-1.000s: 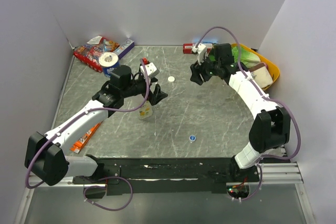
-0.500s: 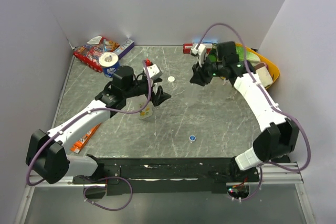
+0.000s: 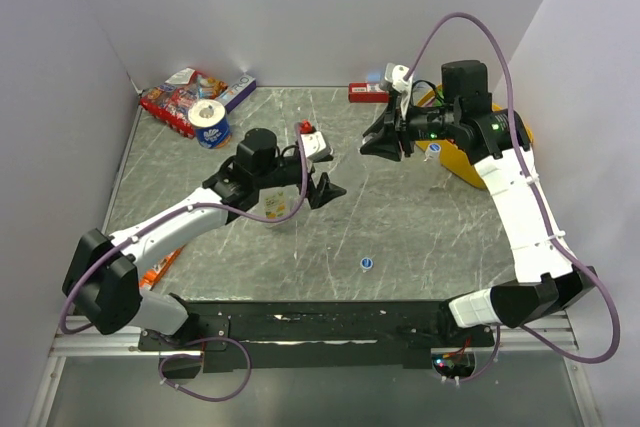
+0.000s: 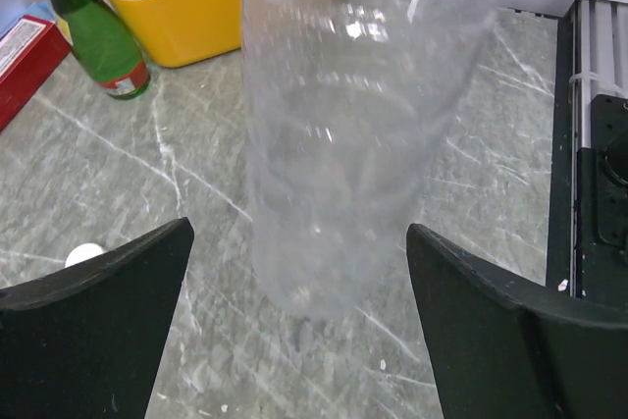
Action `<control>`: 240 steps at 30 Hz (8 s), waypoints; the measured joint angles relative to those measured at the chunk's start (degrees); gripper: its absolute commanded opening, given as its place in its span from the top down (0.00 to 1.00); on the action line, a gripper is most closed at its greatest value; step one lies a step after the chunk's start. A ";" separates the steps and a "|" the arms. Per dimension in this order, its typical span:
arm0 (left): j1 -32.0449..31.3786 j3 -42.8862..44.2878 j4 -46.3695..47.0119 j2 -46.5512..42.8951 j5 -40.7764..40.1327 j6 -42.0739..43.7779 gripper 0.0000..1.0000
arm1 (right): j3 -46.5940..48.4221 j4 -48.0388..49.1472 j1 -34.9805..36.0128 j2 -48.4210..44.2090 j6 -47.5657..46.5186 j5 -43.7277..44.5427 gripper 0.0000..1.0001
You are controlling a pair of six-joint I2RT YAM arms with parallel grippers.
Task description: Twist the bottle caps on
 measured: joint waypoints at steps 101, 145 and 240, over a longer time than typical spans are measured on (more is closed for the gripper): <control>9.81 -9.29 -0.13 -13.64 5.20 -9.64 0.94 | -47.63 -0.50 24.90 8.87 -77.64 30.99 0.52; -1.86 -4.46 -1.29 0.72 5.16 5.70 0.99 | -27.32 -19.87 14.51 -24.61 -56.89 24.50 0.93; -9.25 -28.13 14.32 -1.07 -2.03 20.57 0.99 | -20.37 -15.98 35.39 -13.27 -54.12 33.68 0.91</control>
